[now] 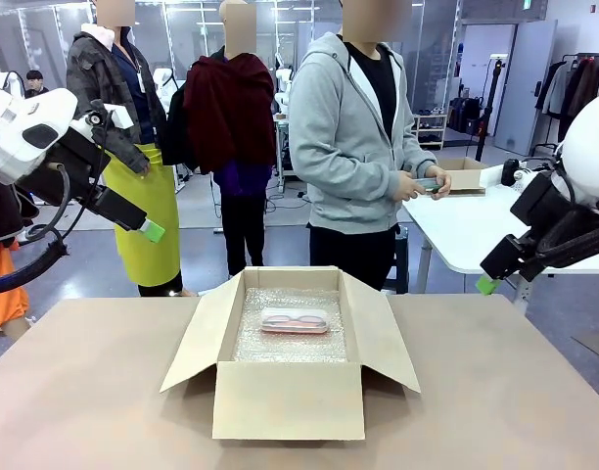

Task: Pack the glasses set securely to prepare it for shipping.
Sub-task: Put the Glasses case from the right side of the table into the Package Box.

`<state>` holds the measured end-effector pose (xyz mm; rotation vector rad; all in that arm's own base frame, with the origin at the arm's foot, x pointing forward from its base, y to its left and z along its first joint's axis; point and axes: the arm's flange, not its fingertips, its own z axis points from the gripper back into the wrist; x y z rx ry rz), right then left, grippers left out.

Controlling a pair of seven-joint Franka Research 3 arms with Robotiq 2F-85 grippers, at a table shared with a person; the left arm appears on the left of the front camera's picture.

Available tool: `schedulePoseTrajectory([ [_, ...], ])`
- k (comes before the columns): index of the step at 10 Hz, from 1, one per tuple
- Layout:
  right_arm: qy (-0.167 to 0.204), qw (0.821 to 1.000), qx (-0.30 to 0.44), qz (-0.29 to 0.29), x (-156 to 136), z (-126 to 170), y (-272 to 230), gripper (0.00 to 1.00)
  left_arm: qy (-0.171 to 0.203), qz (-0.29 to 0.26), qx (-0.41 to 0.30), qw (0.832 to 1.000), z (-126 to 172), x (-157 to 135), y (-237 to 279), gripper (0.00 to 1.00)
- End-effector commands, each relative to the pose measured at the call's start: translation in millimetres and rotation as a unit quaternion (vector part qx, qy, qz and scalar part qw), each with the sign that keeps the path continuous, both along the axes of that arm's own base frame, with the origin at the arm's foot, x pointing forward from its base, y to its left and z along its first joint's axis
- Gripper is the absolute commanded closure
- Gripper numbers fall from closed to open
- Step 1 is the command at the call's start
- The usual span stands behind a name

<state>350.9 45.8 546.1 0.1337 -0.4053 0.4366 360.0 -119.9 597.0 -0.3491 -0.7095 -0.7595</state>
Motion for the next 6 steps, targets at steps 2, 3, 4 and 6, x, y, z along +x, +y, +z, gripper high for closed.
schedulePoseTrajectory([
  [2,-0.007,1.000,-0.002,-0.008,-2.7,-2.8,0.8,0.00,-0.005,-0.005,-0.009,1.000,0.1,-0.5,1.5,0.00],
  [3,-0.007,1.000,-0.002,-0.008,-2.7,-2.8,0.8,0.00,-0.005,-0.005,-0.009,1.000,0.1,-0.5,1.5,0.00],
  [4,-0.007,1.000,-0.002,-0.008,-2.7,-2.8,0.8,0.00,-0.005,-0.005,-0.009,1.000,0.1,-0.5,1.5,0.00],
  [6,-0.007,1.000,-0.002,-0.008,-2.7,-2.8,0.8,0.00,-0.005,-0.005,-0.009,1.000,0.1,-0.5,1.5,0.00],
])
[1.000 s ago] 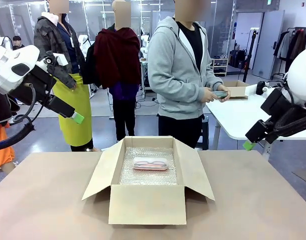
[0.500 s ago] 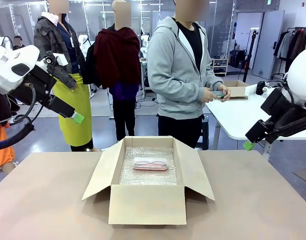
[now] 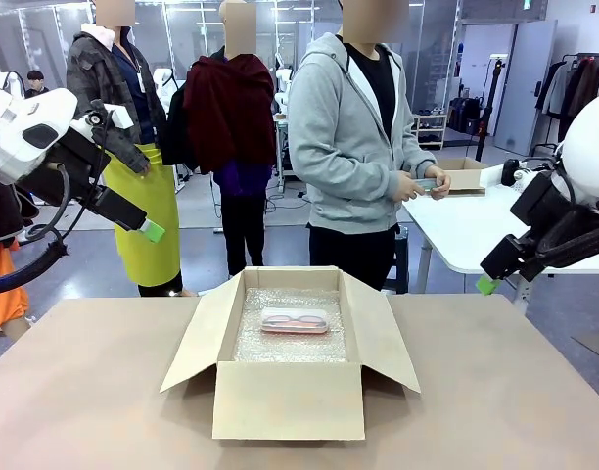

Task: Pack the glasses set securely to prepare it for shipping.
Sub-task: Put the Glasses case from the right side of the table into the Package Box.

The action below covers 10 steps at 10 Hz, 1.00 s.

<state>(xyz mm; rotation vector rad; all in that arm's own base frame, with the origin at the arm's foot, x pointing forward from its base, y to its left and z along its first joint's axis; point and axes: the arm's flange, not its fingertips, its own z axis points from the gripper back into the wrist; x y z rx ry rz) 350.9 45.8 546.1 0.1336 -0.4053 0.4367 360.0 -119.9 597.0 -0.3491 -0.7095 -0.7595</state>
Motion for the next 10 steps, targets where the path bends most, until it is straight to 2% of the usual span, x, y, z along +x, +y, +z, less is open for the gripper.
schedulePoseTrajectory([
  [1,-0.007,1.000,-0.002,-0.008,-2.7,-2.8,0.8,0.00,-0.005,-0.005,-0.009,1.000,0.1,-0.5,1.5,0.00],
  [10,-0.007,1.000,-0.002,-0.008,-2.7,-2.8,0.8,0.00,-0.005,-0.005,-0.009,1.000,0.1,-0.5,1.5,0.00],
])
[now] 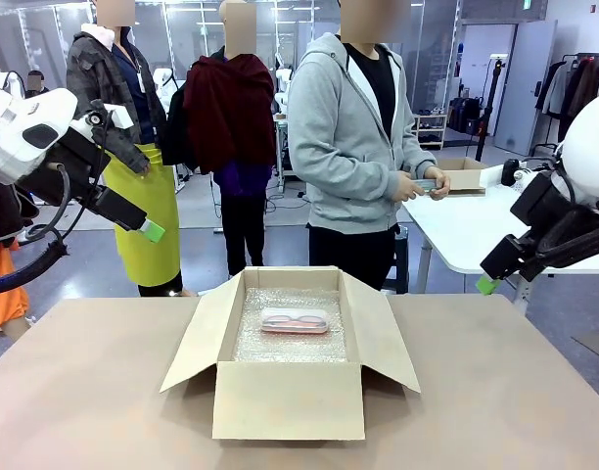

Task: Pack the glasses set securely to prepare it for shipping.
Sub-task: Put the Glasses case from the right side of the table into the Package Box.

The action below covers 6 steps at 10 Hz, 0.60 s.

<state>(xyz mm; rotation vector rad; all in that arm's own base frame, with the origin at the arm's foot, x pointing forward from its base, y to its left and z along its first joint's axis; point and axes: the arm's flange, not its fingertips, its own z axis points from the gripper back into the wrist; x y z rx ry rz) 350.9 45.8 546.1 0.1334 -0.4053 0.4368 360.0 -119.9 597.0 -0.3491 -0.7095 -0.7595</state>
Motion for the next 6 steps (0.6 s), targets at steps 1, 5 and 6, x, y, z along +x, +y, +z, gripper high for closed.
schedulePoseTrajectory([
  [1,-0.007,1.000,-0.002,-0.008,-2.7,-2.8,0.8,0.00,-0.005,-0.005,-0.009,1.000,0.1,-0.5,1.5,0.00],
  [5,-0.007,1.000,-0.002,-0.008,-2.7,-2.8,0.8,0.00,-0.005,-0.005,-0.009,1.000,0.1,-0.5,1.5,0.00],
  [6,-0.007,1.000,-0.002,-0.008,-2.7,-2.8,0.8,0.00,-0.005,-0.005,-0.009,1.000,0.1,-0.5,1.5,0.00],
])
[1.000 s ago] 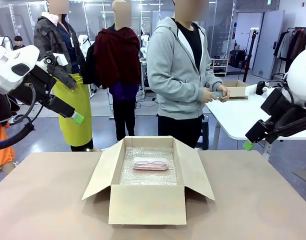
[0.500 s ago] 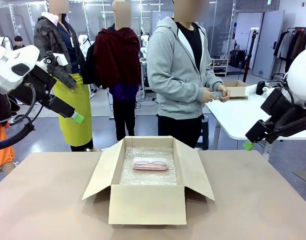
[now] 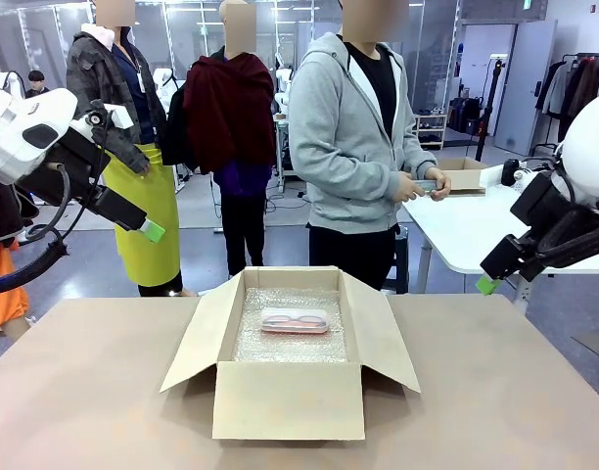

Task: Pack the glasses set securely to prepare it for shipping.
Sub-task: Put the Glasses case from the right side of the table into the Package Box.

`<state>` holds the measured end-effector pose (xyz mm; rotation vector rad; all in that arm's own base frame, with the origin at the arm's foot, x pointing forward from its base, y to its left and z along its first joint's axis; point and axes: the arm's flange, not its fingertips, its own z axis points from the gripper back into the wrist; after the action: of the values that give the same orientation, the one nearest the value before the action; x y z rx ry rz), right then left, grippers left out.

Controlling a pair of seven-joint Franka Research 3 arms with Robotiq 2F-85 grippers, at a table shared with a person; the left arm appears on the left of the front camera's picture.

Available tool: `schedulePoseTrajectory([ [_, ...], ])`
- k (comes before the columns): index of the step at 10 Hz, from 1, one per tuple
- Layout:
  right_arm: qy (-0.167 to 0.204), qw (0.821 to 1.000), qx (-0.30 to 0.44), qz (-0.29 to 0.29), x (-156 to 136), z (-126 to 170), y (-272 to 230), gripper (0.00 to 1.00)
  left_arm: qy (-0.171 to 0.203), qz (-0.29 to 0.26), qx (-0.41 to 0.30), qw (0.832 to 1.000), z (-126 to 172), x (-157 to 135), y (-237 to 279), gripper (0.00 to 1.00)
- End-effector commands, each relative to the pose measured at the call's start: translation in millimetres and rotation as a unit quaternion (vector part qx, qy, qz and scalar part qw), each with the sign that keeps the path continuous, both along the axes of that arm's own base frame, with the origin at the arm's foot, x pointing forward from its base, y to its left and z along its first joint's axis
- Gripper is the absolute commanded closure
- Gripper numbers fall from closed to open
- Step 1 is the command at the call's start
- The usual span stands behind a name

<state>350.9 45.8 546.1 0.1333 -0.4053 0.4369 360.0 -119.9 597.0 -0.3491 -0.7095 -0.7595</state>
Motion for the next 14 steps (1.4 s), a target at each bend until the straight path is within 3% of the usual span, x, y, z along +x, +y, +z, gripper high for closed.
schedulePoseTrajectory([
  [1,-0.007,1.000,-0.002,-0.008,-2.7,-2.8,0.8,0.00,-0.005,-0.005,-0.009,1.000,0.1,-0.5,1.5,0.00],
  [14,-0.007,1.000,-0.002,-0.008,-2.7,-2.8,0.8,0.00,-0.005,-0.005,-0.009,1.000,0.1,-0.5,1.5,0.00],
])
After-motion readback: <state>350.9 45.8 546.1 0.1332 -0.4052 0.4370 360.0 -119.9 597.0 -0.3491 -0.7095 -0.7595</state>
